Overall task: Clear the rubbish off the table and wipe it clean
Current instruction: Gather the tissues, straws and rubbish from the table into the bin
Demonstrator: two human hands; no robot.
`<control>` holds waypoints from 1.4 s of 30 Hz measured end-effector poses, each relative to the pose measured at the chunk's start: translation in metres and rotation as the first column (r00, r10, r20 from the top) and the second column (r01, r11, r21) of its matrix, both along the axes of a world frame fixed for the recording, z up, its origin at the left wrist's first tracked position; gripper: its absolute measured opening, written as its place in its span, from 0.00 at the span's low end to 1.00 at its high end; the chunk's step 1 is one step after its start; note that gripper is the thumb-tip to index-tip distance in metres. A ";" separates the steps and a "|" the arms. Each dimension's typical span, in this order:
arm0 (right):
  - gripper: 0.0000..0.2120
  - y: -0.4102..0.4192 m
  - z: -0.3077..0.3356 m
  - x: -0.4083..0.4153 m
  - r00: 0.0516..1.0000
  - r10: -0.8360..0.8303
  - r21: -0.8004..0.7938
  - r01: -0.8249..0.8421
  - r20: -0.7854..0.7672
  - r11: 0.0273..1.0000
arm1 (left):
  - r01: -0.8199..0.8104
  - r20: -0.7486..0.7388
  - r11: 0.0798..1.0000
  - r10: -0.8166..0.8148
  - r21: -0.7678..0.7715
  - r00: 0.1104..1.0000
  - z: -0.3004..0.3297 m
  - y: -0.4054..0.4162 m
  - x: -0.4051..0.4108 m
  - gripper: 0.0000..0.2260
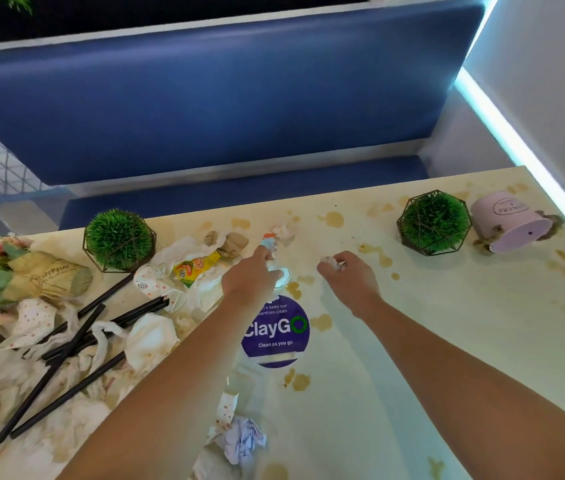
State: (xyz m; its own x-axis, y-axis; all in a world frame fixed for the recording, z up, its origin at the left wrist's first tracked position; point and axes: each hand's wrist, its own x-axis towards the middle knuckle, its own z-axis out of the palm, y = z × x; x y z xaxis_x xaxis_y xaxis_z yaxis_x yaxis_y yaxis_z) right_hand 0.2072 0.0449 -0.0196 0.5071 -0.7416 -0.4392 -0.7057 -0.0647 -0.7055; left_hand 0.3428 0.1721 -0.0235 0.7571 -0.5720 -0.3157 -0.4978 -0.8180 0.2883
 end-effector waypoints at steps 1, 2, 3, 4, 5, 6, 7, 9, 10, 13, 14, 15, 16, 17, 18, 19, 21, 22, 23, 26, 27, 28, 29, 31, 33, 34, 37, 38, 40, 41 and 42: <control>0.10 0.002 0.002 -0.005 0.999 -0.032 0.015 0.031 0.037 0.999 | -0.004 -0.007 1.000 0.004 -0.016 1.000 0.001 0.001 -0.001 0.15; 0.10 0.004 0.004 -0.011 0.996 -0.061 0.025 0.059 0.070 0.998 | -0.006 -0.009 0.999 0.006 -0.040 1.000 0.004 0.002 -0.003 0.15; 0.11 0.005 0.006 -0.017 0.992 -0.083 0.028 0.080 0.096 0.996 | -0.005 -0.009 0.998 0.004 -0.070 1.000 0.008 0.002 -0.006 0.14; 0.14 0.006 0.007 -0.023 0.987 -0.104 0.030 0.101 0.120 0.994 | 0.005 -0.002 0.994 -0.005 -0.108 1.000 0.013 0.001 -0.011 0.14; 0.17 0.007 0.008 -0.030 0.981 -0.132 0.041 0.128 0.142 0.991 | 0.019 0.006 0.989 -0.018 -0.146 1.000 0.018 -0.001 -0.017 0.14; 0.17 0.008 0.008 -0.037 0.971 -0.171 0.069 0.162 0.167 0.984 | 0.038 0.013 0.983 -0.036 -0.182 0.999 0.025 -0.003 -0.024 0.15; 0.16 0.009 0.010 -0.044 0.957 -0.217 0.113 0.198 0.195 0.974 | 0.055 0.015 0.976 -0.053 -0.209 0.998 0.031 -0.005 -0.032 0.15; 0.13 0.012 0.014 -0.057 0.921 -0.308 0.213 0.259 0.240 0.942 | 0.067 -0.003 0.966 -0.070 -0.250 0.998 0.039 -0.011 -0.049 0.16; 0.13 0.012 0.018 -0.066 0.900 -0.349 0.257 0.284 0.262 0.924 | 0.071 -0.020 0.962 -0.079 -0.265 0.997 0.042 -0.015 -0.059 0.16; 0.14 0.007 0.031 -0.098 0.850 -0.429 0.324 0.330 0.306 0.887 | 0.075 -0.176 0.945 -0.137 -0.319 0.975 0.052 -0.033 -0.091 0.18; 0.16 0.003 0.035 -0.115 0.827 -0.462 0.338 0.357 0.319 0.871 | 0.068 -0.255 0.934 -0.165 -0.351 0.953 0.057 -0.041 -0.109 0.19; 0.17 0.000 0.040 -0.129 0.811 -0.491 0.349 0.381 0.320 0.856 | 0.046 -0.323 0.923 -0.180 -0.383 0.929 0.061 -0.048 -0.124 0.21; 0.18 -0.003 0.043 -0.141 0.797 -0.518 0.361 0.405 0.312 0.840 | 0.029 -0.372 0.912 -0.196 -0.408 0.907 0.064 -0.053 -0.139 0.21; 0.19 -0.007 0.048 -0.161 0.779 -0.547 0.371 0.432 0.307 0.822 | 0.035 -0.399 0.905 -0.221 -0.424 0.890 0.067 -0.061 -0.159 0.20; 0.19 -0.010 0.051 -0.180 0.759 -0.573 0.382 0.453 0.310 0.806 | 0.045 -0.417 0.900 -0.245 -0.433 0.875 0.068 -0.068 -0.179 0.18; 0.19 -0.013 0.055 -0.197 0.739 -0.596 0.386 0.474 0.314 0.791 | 0.053 -0.435 0.895 -0.266 -0.443 0.860 0.068 -0.075 -0.196 0.16; 0.18 -0.019 0.058 -0.236 0.695 -0.641 0.385 0.521 0.327 0.762 | 0.084 -0.456 0.884 -0.316 -0.459 0.832 0.067 -0.089 -0.234 0.13; 0.18 -0.022 0.057 -0.254 0.677 -0.659 0.379 0.544 0.329 0.748 | 0.111 -0.454 0.879 -0.344 -0.465 0.822 0.066 -0.095 -0.252 0.12; 0.19 -0.023 0.058 -0.273 0.664 -0.675 0.366 0.570 0.322 0.735 | 0.148 -0.440 0.873 -0.373 -0.465 0.817 0.066 -0.102 -0.270 0.11; 0.19 -0.023 0.055 -0.329 0.624 -0.720 0.320 0.645 0.304 0.694 | 0.257 -0.382 0.841 -0.462 -0.477 0.801 0.065 -0.119 -0.323 0.10; 0.19 -0.022 0.054 -0.347 0.612 -0.732 0.308 0.664 0.299 0.682 | 0.282 -0.368 0.826 -0.487 -0.488 0.792 0.066 -0.123 -0.340 0.10; 0.20 -0.022 0.052 -0.363 0.600 -0.744 0.301 0.681 0.292 0.667 | 0.304 -0.358 0.814 -0.510 -0.495 0.782 0.067 -0.128 -0.354 0.11; 0.21 -0.023 0.050 -0.379 0.587 -0.759 0.292 0.701 0.282 0.651 | 0.328 -0.354 0.802 -0.534 -0.499 0.768 0.069 -0.131 -0.369 0.12; 0.22 -0.024 0.044 -0.415 0.562 -0.787 0.281 0.736 0.256 0.617 | 0.394 -0.351 0.774 -0.593 -0.496 0.725 0.072 -0.138 -0.402 0.17; 0.21 -0.022 0.035 -0.451 0.535 -0.814 0.261 0.772 0.226 0.580 | 0.455 -0.333 0.750 -0.636 -0.481 0.696 0.073 -0.144 -0.435 0.16; 0.21 -0.021 0.030 -0.465 0.531 -0.822 0.250 0.784 0.208 0.569 | 0.476 -0.320 0.742 -0.647 -0.472 0.692 0.071 -0.147 -0.447 0.15; 0.21 -0.016 0.018 -0.510 0.536 -0.832 0.190 0.810 0.144 0.555 | 0.536 -0.300 0.723 -0.678 -0.436 0.671 0.067 -0.153 -0.488 0.16; 0.20 -0.014 0.015 -0.522 0.552 -0.826 0.165 0.810 0.110 0.563 | 0.548 -0.304 0.723 -0.681 -0.421 0.666 0.066 -0.154 -0.500 0.18; 0.15 -0.010 0.009 -0.546 0.609 -0.792 0.093 0.787 0.036 0.610 | 0.574 -0.312 0.721 -0.689 -0.388 0.654 0.062 -0.154 -0.520 0.21; 0.13 -0.007 0.007 -0.554 0.638 -0.770 0.060 0.769 0.008 0.637 | 0.588 -0.313 0.716 -0.695 -0.376 0.647 0.060 -0.154 -0.526 0.21; 0.13 -0.004 0.005 -0.565 0.643 -0.765 0.044 0.765 -0.023 0.642 | 0.603 -0.316 0.709 -0.704 -0.366 0.636 0.058 -0.153 -0.535 0.21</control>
